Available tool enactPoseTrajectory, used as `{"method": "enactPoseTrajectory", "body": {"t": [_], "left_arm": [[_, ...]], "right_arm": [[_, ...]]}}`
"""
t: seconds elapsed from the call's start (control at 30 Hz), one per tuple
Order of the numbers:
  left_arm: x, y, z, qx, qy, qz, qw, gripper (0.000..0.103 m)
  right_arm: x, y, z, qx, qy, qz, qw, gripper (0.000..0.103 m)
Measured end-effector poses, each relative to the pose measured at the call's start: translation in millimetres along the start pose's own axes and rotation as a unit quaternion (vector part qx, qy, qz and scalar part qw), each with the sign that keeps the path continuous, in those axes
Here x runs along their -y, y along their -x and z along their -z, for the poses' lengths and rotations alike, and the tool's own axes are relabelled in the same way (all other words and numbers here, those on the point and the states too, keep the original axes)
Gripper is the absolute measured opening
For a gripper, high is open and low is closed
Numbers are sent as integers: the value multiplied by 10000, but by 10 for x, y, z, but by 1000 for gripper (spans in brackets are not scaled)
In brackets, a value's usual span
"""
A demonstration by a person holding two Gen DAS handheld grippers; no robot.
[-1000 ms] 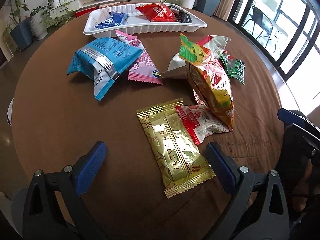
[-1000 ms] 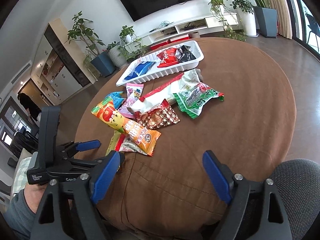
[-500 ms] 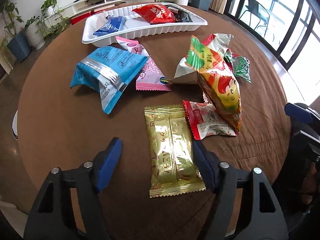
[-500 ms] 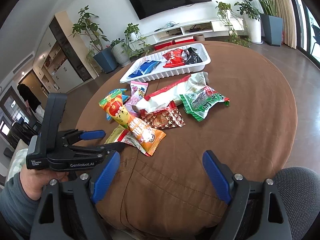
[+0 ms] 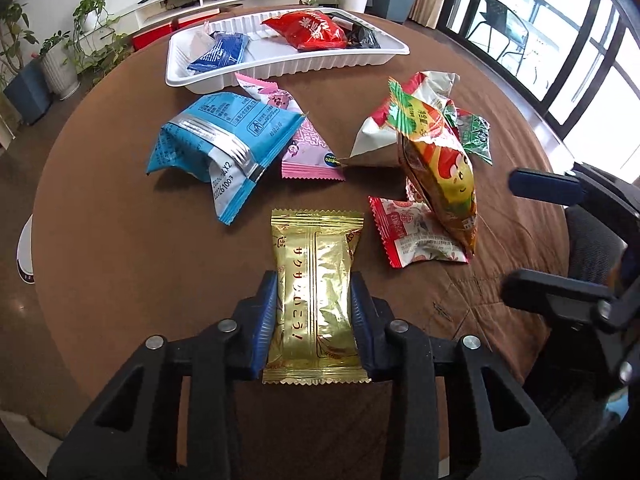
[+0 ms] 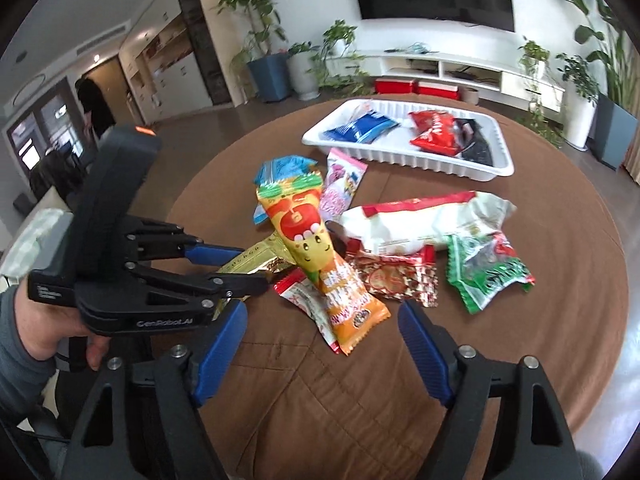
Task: Organize snacks
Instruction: 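Grasp the gold packet with the left tool while the right tool grasps the yellow cartoon packet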
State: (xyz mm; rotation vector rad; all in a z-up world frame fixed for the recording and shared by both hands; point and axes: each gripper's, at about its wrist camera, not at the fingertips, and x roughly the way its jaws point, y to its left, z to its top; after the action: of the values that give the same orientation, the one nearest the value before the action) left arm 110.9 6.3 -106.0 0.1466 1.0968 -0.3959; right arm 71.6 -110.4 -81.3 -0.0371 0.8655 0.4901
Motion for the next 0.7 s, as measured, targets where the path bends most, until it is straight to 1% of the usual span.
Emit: {"method": "enactPoseTrajectory", "body": {"t": [0.03,0.27,0.33,0.57,0.63,0.7], "left_arm": [[-6,2,3,3,-1,22,10000,32],[-27,10,26,5,-32,116,9999,32],[-32,17,37,7,-35,128,9999,32],[-39,23,51,12,-54,161,9999,32],[-41,24,55,16,-58,170,9998,32],[-46,21,50,18,-54,184,9998,32]], "right_arm": [[-7,-30,-10,-45,31,-25,10000,76],[76,-198,-108,-266,96,-178,9994,73],[86,-216,-134,-317,152,-239,9991,69],[107,-351,-209,-495,280,-368,9977,59],[110,-387,-211,-580,302,-372,9972,51],[116,-404,-210,-608,315,-379,9969,48]]}}
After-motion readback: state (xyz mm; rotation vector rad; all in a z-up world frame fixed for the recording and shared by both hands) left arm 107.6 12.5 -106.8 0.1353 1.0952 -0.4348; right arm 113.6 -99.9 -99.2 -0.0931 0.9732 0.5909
